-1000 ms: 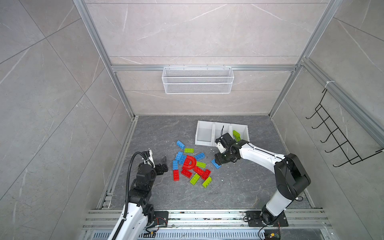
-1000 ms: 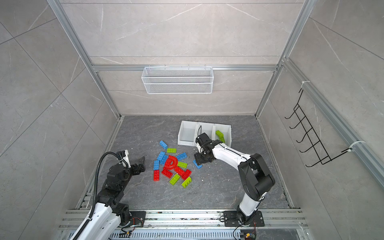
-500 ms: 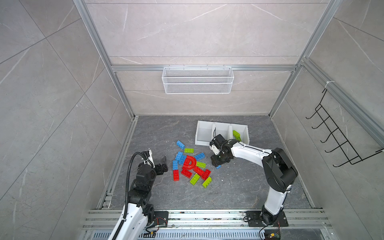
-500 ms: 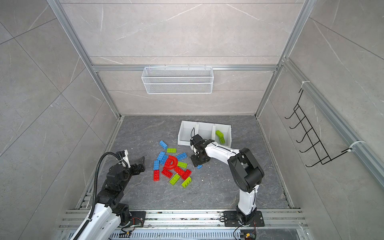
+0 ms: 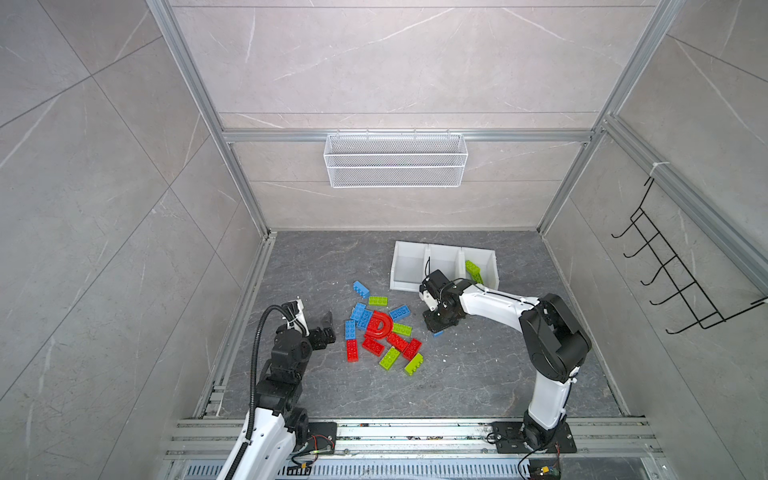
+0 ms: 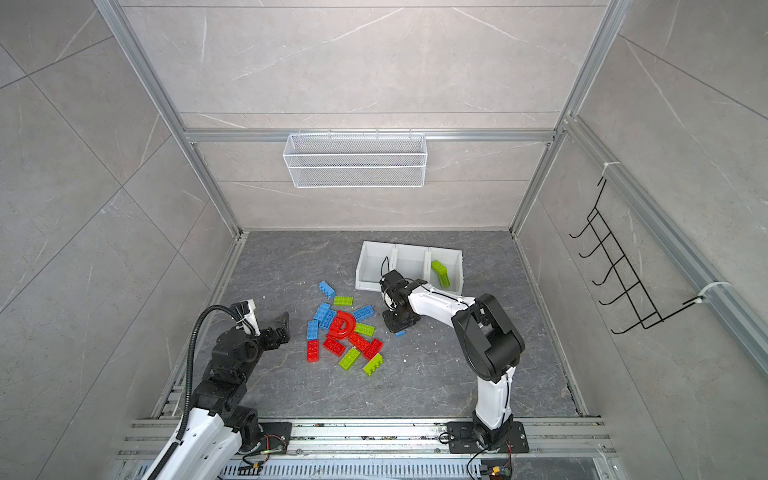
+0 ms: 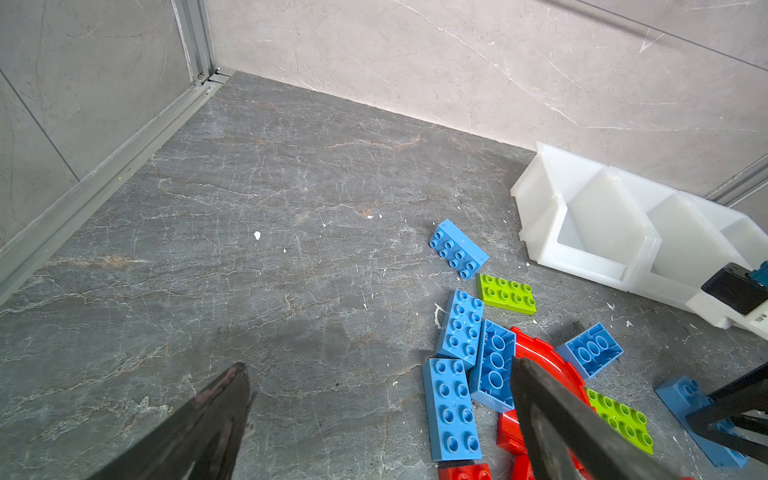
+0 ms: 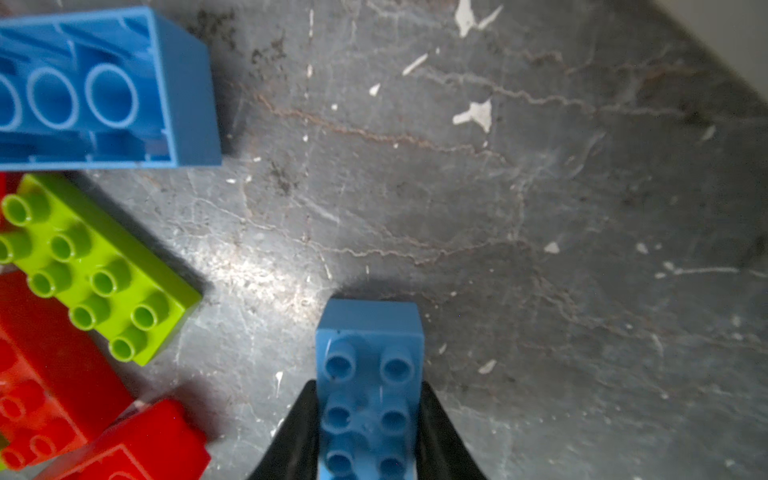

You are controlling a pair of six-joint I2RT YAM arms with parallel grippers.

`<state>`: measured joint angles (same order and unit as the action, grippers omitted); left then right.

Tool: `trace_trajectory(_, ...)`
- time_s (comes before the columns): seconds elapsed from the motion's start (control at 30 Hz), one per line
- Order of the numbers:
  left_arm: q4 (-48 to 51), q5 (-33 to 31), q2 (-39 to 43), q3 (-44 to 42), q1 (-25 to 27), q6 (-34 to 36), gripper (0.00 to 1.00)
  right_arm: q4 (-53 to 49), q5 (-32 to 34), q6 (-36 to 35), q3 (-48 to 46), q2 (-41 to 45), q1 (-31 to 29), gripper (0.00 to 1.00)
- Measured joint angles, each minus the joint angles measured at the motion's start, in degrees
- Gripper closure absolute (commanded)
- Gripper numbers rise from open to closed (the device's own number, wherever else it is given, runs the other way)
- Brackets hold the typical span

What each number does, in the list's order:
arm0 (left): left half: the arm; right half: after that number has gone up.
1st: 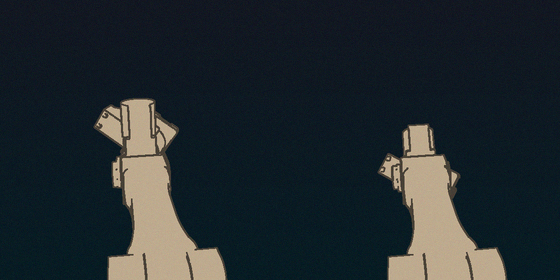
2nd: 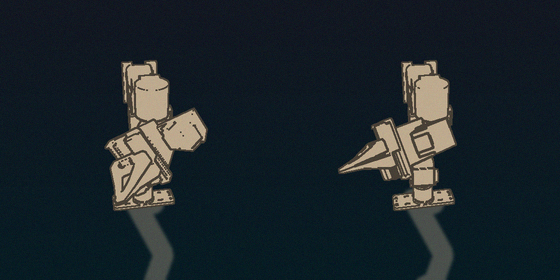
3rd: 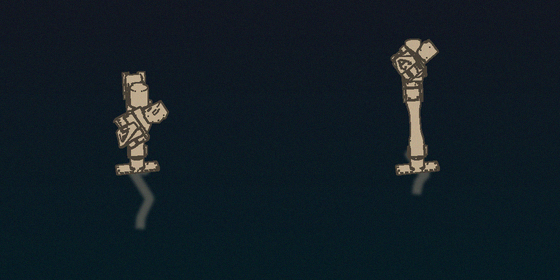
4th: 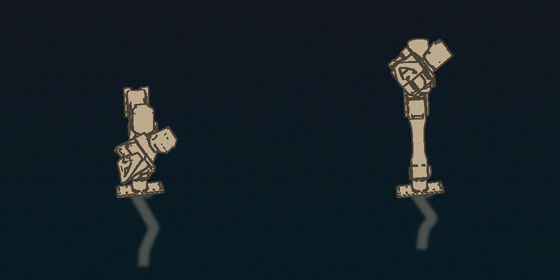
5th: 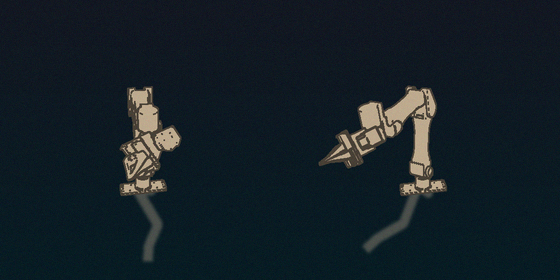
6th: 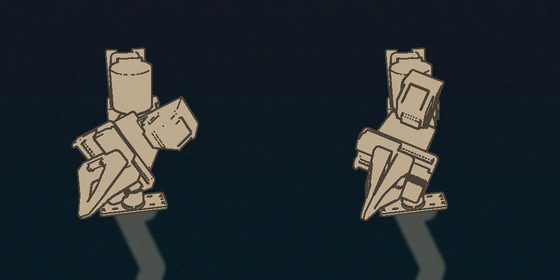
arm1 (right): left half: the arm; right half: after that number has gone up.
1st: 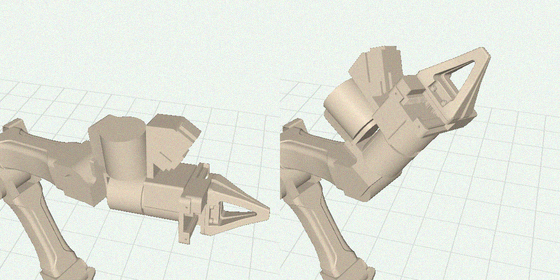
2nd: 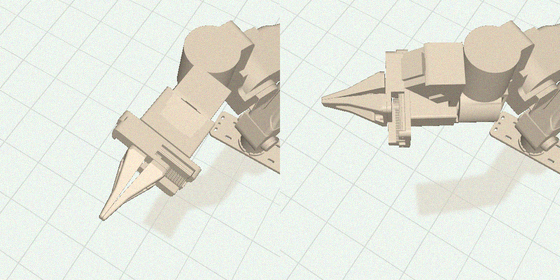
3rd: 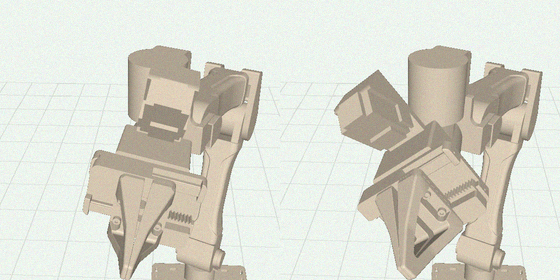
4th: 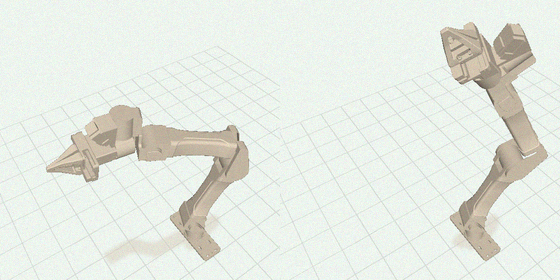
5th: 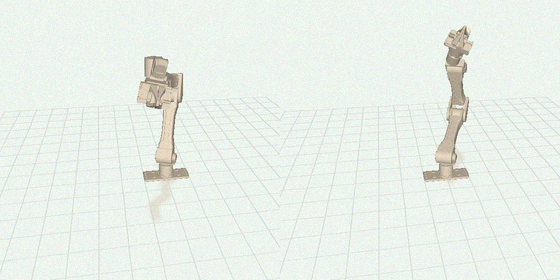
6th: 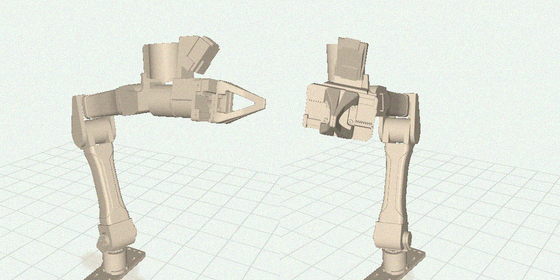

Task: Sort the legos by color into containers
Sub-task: 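Carry the blue brick into the middle bin compartment and release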

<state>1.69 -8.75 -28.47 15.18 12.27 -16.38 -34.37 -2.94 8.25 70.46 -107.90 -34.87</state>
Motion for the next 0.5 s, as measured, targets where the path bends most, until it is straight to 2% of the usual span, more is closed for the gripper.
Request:
trace_trajectory(0.07,0.0,0.0,0.1,0.0,0.0,0.0,0.00,0.4,-0.5,0.1,0.0,0.2,0.0,0.77)
trace_trajectory(0.2,0.0,-0.1,0.1,0.0,0.0,0.0,0.00,1.4,-3.2,0.6,-0.5,2.4,1.2,0.77)
trace_trajectory(0.5,0.0,0.5,-0.1,0.0,0.0,0.0,0.00,3.1,-6.9,1.2,3.8,5.8,10.1,0.78)
